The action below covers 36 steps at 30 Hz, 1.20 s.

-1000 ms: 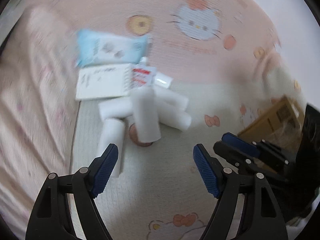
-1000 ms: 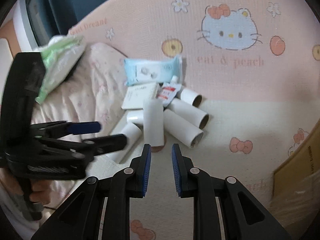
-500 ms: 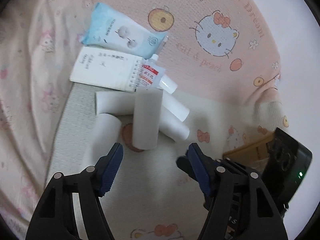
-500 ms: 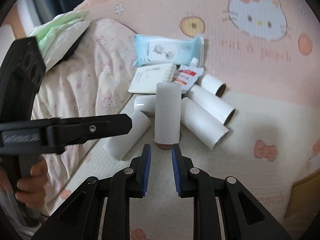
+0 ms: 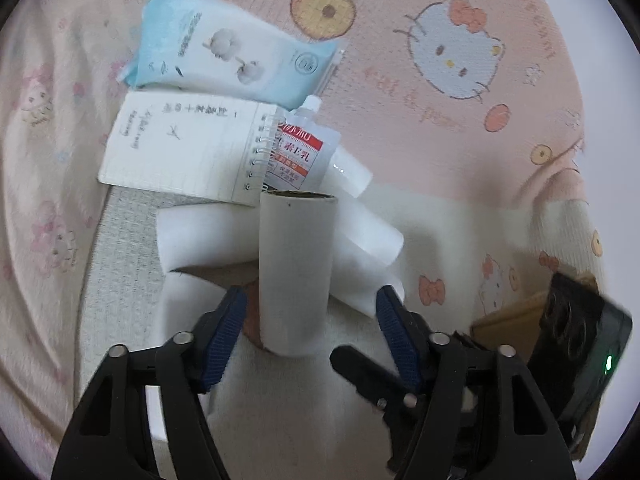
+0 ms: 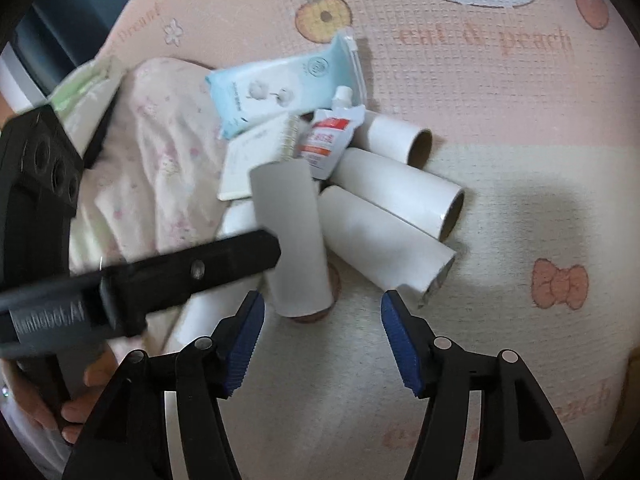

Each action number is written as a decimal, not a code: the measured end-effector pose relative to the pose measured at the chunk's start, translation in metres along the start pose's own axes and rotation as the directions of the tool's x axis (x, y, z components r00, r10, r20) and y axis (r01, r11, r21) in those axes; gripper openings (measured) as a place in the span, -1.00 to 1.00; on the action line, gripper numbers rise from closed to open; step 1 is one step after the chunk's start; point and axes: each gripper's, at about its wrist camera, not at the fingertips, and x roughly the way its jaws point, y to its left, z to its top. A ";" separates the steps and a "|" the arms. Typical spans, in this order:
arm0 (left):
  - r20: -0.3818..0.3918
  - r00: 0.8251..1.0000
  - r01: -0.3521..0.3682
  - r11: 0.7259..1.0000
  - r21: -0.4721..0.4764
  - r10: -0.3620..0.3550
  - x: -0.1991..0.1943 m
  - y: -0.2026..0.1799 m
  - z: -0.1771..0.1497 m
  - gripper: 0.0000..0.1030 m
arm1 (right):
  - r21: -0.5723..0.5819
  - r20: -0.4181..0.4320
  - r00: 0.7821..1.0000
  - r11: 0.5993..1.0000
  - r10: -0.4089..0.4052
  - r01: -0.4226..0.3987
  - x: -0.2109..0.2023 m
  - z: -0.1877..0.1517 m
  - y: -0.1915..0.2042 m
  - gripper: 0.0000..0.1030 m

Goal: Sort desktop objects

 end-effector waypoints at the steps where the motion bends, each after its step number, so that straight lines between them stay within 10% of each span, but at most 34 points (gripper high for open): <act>1: -0.016 1.000 -0.007 1.000 -0.015 0.006 0.004 0.002 0.002 0.05 | -0.007 0.003 1.000 1.000 -0.008 0.008 0.000 -0.001 0.001 0.14; 10: -0.042 0.999 -0.013 0.995 -0.098 0.009 0.020 0.012 0.001 -0.06 | -0.029 0.023 0.999 0.999 0.030 -0.030 -0.001 -0.001 0.002 0.14; 15: -0.101 0.987 0.104 0.980 -0.168 -0.122 0.029 0.012 -0.009 -0.07 | -0.026 0.042 0.997 0.997 0.072 -0.071 -0.004 -0.001 0.002 0.14; 24: -0.130 0.986 0.099 0.992 -0.082 -0.109 0.034 -0.007 -0.028 -0.07 | -0.061 0.028 0.996 0.995 0.084 -0.082 -0.007 -0.016 -0.005 0.13; 36: -0.184 0.967 0.159 0.982 -0.101 -0.176 0.038 -0.017 -0.056 -0.09 | 0.038 -0.031 0.998 0.998 0.059 -0.058 -0.031 -0.036 -0.034 -0.27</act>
